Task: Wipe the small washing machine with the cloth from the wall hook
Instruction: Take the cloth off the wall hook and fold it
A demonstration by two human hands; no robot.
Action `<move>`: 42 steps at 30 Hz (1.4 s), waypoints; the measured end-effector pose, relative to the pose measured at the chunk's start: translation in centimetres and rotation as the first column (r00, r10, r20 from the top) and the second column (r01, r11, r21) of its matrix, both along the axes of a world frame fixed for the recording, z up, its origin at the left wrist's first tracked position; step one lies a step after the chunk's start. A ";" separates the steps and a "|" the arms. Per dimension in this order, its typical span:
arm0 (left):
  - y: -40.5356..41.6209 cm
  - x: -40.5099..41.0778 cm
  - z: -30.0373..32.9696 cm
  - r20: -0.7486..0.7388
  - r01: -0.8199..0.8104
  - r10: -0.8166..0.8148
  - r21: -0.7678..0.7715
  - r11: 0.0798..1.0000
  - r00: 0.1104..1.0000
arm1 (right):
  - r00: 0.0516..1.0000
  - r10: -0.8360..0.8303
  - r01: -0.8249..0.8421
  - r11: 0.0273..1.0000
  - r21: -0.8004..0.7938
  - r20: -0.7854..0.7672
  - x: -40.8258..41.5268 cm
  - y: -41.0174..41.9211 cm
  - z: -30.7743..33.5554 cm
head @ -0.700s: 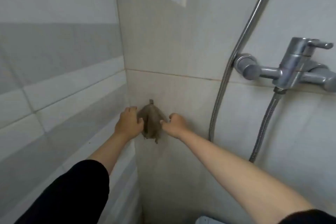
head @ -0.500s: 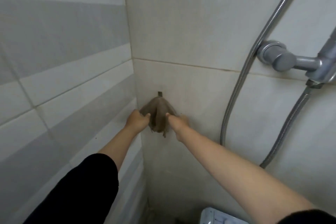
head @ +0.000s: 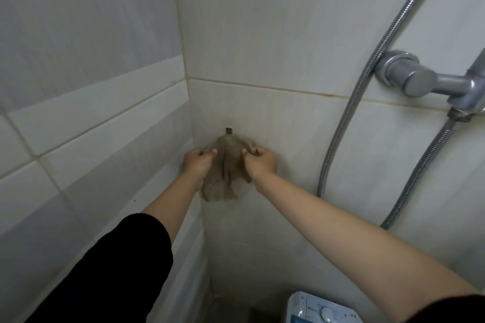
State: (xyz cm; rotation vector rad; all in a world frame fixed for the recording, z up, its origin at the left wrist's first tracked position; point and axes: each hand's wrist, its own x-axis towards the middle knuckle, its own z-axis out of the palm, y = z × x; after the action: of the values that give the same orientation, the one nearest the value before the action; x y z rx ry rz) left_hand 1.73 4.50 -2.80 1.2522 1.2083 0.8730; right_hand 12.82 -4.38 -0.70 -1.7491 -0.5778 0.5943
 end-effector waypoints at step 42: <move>-36.0 15.0 2.2 0.391 0.658 -0.572 -0.128 0.742 0.721 | 0.938 0.057 -0.040 0.998 -0.058 0.341 15.7 -34.0 1.4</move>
State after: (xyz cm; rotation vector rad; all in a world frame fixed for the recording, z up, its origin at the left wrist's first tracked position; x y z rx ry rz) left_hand 16.73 -31.53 -0.62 1.1304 0.5339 0.3732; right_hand 28.54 -38.36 0.71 -1.9050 -0.8561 0.3395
